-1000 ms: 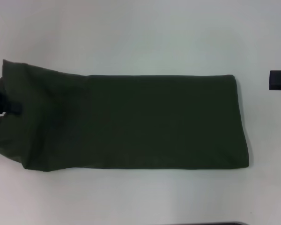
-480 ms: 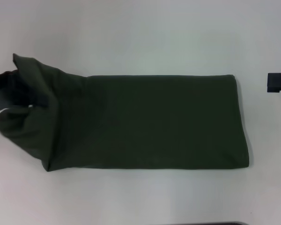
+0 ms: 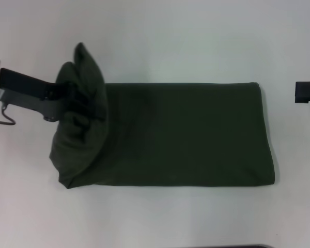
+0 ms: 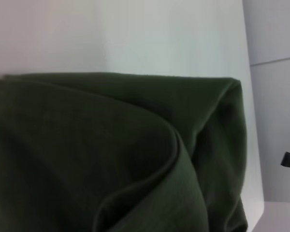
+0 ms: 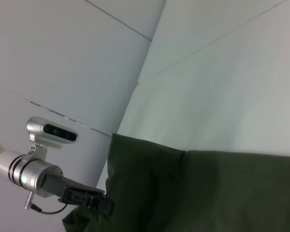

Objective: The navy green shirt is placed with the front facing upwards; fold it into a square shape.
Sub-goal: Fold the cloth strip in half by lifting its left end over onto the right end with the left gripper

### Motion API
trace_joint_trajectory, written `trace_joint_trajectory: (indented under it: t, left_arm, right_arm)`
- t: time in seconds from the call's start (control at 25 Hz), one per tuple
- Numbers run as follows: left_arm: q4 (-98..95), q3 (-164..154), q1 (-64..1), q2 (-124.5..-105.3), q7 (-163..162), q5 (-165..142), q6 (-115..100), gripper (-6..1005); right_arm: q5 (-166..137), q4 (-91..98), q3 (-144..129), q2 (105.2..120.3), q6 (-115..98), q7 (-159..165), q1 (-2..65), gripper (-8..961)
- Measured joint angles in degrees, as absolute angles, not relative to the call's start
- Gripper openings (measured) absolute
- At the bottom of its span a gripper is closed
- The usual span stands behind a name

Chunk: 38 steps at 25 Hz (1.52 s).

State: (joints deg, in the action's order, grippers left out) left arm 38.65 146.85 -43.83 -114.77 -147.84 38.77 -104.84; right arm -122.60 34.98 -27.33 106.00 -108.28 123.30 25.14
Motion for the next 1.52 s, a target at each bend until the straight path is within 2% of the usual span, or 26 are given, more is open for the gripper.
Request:
trace_joint_trajectory:
  t: [0.24,0.88,1.32,1.52]
  left_arm:
    - [41.6,146.7,-44.5,-117.4,-148.4,40.2,-106.5,45]
    - [41.9,144.2,-48.8,-122.64,-149.1,41.8,-104.7,45]
    - [41.7,141.7,-52.2,-123.61,-149.2,43.4,-103.0,45]
    - [41.2,140.4,-51.9,-123.34,-149.2,43.4,-101.7,45]
  right_arm:
    - [-122.6,35.0,-27.3,105.99,-108.3,123.3,25.1,834]
    - [-124.0,35.0,-27.3,105.97,-108.2,123.3,25.4,833]
    - [-124.1,35.0,-27.3,105.99,-108.1,123.3,25.6,832]
    - [-124.1,35.0,-27.3,105.99,-108.0,123.3,25.6,832]
